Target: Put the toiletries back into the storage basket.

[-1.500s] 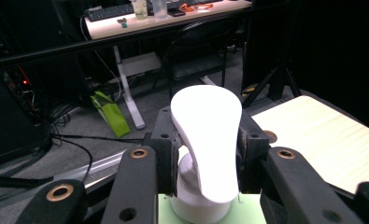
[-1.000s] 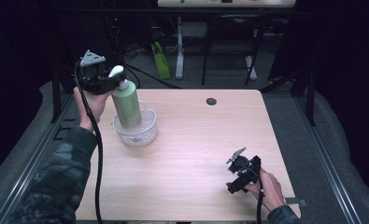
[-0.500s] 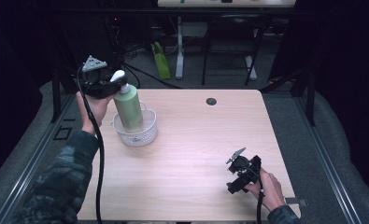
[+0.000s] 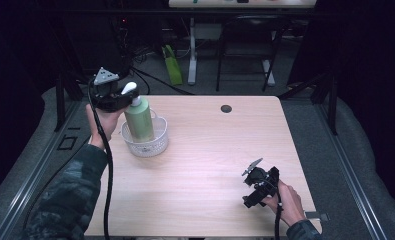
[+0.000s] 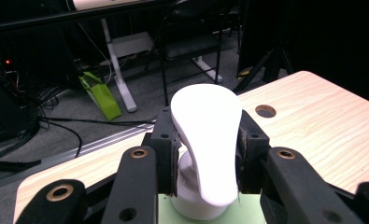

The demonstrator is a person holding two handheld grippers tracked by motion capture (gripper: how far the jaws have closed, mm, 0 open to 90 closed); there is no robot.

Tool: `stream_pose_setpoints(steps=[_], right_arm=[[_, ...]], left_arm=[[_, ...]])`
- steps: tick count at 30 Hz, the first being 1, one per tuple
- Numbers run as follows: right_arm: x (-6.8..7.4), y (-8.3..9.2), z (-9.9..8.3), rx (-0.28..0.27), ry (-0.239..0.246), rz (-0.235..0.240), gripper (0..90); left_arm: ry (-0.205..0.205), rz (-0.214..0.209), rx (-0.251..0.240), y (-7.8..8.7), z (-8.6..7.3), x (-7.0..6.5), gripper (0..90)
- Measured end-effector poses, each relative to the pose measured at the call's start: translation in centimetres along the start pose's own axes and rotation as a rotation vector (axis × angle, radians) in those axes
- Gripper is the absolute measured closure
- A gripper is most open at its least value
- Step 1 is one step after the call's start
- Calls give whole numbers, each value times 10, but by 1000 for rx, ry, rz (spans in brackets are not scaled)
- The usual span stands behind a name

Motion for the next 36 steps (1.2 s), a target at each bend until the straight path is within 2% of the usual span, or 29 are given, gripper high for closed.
stream_pose_setpoints(steps=[7,17,21,22,28,30,34,36], right_arm=[[3,-2,0,13,12,8,0],[5,-1,1,14,25,4,0],[4,-1,0,12,23,4,0],[4,-1,0,12,24,4,0],[5,-1,0,14,23,7,0],[5,-1,0,15,28,7,0],[6,-1,0,17,20,12,0],[5,-1,0,19,30,7,0]], left_arm=[[-7,-1,15,-6,-11,-4,665],[-5,10,32,-11,-21,-1,664],[-24,5,50,-14,-27,-4,663],[-26,8,38,-14,-27,-4,663],[-21,0,27,-10,-30,-5,664],[-6,-3,26,-8,-32,-3,664],[-10,-7,33,0,-37,2,665],[3,-12,40,1,-37,6,665]])
Point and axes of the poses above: each handheld gripper's, and its own axes: y roughly backward along the jaws, z roughly out of its top, x roughly to its left, the point moved 7 cm from there along -y, roughly forward along the jaws, and after that the axes turned 5 degrees about z, right-handed, at the moved point
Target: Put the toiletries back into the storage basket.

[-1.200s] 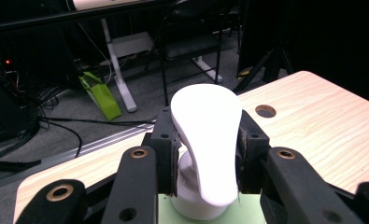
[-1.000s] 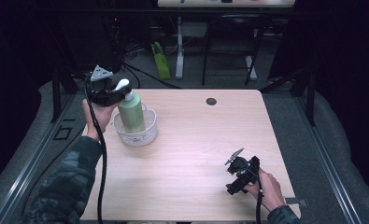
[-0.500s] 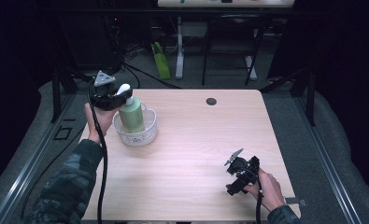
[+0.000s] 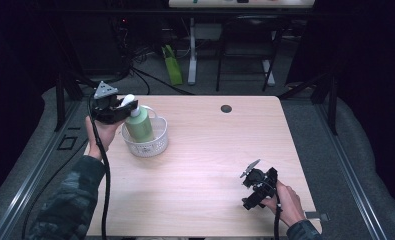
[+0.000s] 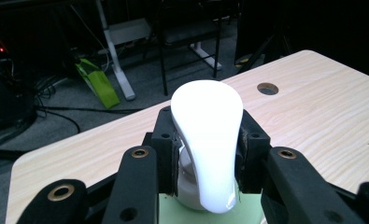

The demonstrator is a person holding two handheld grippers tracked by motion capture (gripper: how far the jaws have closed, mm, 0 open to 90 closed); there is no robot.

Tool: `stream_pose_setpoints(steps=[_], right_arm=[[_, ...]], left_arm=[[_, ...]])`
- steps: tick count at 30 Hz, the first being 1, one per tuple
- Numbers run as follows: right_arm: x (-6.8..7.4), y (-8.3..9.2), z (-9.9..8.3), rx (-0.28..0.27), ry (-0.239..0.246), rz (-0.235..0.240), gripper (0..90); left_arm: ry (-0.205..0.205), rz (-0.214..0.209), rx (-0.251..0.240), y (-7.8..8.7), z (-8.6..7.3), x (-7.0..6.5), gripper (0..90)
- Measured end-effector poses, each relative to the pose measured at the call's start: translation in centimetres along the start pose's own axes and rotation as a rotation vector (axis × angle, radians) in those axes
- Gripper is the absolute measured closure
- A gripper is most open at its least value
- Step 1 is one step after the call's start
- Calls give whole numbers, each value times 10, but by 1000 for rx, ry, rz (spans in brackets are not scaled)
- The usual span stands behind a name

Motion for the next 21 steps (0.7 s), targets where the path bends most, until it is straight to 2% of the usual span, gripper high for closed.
stream_pose_setpoints(steps=[5,7,11,12,14,18,21], right_arm=[[2,0,1,2,-2,2,0],[0,0,0,4,11,-10,0],[0,0,-1,4,-4,-8,0],[0,1,-1,2,0,-9,0],[0,1,0,4,6,-11,0],[0,1,0,4,8,-11,0],[0,1,0,5,10,-13,0]], left_arm=[[-5,6,21,-3,2,-2,664],[-14,21,44,-5,2,-3,659],[-2,22,38,-4,1,-3,623],[-11,29,39,-3,2,-3,613],[-15,44,36,-1,4,-3,544],[-20,79,19,8,7,-1,327],[-7,91,2,19,10,-1,207]])
Point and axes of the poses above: each handheld gripper's, and its own axes: y roughly backward along the jaws, z roughly out of its top, x roughly to its left, the point moved 7 cm from there along -y, roughly forward along the jaws, and after that the axes turned 5 degrees about z, right-handed, at the moved point
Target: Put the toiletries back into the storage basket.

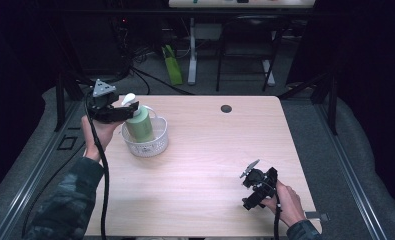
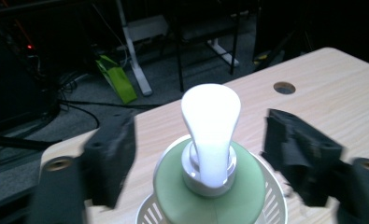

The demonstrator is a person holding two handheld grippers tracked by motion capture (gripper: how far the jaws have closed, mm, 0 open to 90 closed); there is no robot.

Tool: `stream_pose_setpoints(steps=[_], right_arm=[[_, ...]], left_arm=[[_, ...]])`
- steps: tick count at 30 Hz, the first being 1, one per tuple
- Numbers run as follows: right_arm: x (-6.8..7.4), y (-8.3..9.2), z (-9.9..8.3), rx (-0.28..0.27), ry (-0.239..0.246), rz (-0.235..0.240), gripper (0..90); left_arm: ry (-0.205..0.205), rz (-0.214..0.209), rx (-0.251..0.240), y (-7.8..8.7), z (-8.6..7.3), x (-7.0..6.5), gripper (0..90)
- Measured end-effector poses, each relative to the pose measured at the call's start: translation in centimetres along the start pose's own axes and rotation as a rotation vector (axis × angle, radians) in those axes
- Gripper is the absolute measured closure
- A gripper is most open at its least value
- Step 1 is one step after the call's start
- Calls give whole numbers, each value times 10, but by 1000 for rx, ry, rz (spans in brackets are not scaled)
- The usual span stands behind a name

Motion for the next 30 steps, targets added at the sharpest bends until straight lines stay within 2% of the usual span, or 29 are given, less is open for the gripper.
stream_pose_setpoints(steps=[1,6,9,13,21,25,27,30], right_arm=[[0,0,0,0,-1,0,0],[0,0,0,1,0,0,0],[1,1,0,1,-5,3,0],[1,0,1,-3,-1,3,0],[2,0,1,1,-2,4,0],[2,0,1,2,2,1,0],[2,0,1,6,6,-2,0],[3,-1,1,8,7,3,0]], left_arm=[[2,2,-6,3,0,0,175],[6,-11,-26,23,2,-2,136],[5,-36,-14,35,-1,-6,75],[-23,-49,5,50,-11,-12,55],[-27,-78,8,79,-42,-28,37],[-38,-98,51,81,-67,-38,32],[-30,-102,78,80,-80,-41,30],[-13,-88,72,82,-92,-44,21]])
Point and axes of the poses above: each handheld gripper's, and its own axes: y roughly backward along the jaws, z roughly out of its top, x roughly to its left, the point moved 7 cm from there along -y, roughly forward along the jaws, and after that the axes turned 5 degrees about z, right-handed, at the moved point
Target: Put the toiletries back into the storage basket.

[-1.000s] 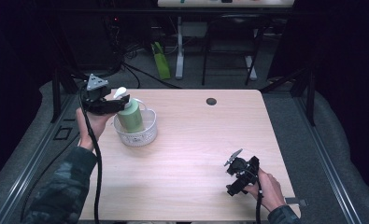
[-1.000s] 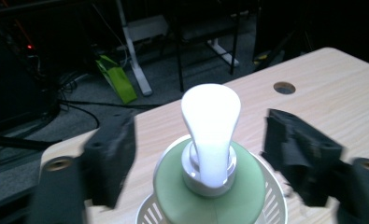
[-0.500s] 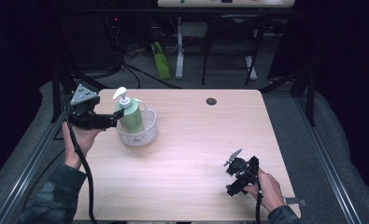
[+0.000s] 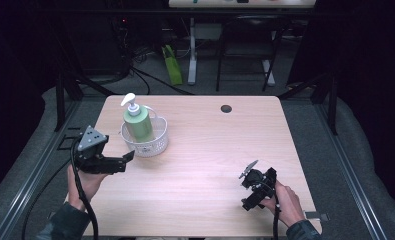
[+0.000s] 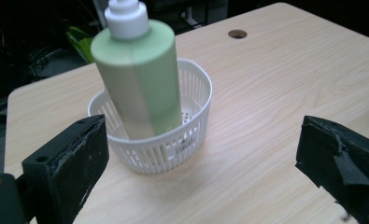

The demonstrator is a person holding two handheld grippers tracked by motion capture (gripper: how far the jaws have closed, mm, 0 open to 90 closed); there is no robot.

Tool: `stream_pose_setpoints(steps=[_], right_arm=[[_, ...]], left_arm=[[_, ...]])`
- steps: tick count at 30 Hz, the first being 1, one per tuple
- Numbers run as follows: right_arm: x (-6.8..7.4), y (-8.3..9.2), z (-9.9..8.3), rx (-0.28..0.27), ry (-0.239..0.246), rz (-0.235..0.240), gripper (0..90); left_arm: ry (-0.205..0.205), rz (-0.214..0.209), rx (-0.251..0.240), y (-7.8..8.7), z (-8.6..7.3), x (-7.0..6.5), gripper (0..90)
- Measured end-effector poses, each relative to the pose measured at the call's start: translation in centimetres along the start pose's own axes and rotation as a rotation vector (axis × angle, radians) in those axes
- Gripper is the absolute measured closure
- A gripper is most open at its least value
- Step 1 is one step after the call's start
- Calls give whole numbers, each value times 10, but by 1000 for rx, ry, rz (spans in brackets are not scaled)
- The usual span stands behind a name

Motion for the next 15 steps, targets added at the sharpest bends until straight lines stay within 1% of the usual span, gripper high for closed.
stream_pose_setpoints(steps=[1,3,5,7,9,11,15], right_arm=[[0,0,0,2,2,-1,0],[-1,0,0,0,5,-3,0],[-1,-1,-1,0,-4,4,0],[-1,-1,-1,-1,-2,5,0],[-1,-1,-1,-2,8,3,0],[0,-1,0,-2,17,-1,0],[0,-2,-1,0,12,4,0]], left_arm=[[8,-2,-2,2,-4,-3,13],[0,-3,-2,5,-15,-9,9],[-12,-9,17,4,-25,-13,6],[-5,-15,32,1,-32,-15,5],[-5,-16,45,-2,-36,-15,1],[-6,-8,41,-6,-37,-13,0],[7,-1,53,-11,-42,-9,0]])
Point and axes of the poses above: each handheld gripper's, and its own axes: y roughly backward along the jaws, z roughly out of its top, x roughly to its left, the point moved 7 cm from there along -y, roughly forward along the jaws, and after that the axes turned 5 degrees about z, right-handed, at the moved point
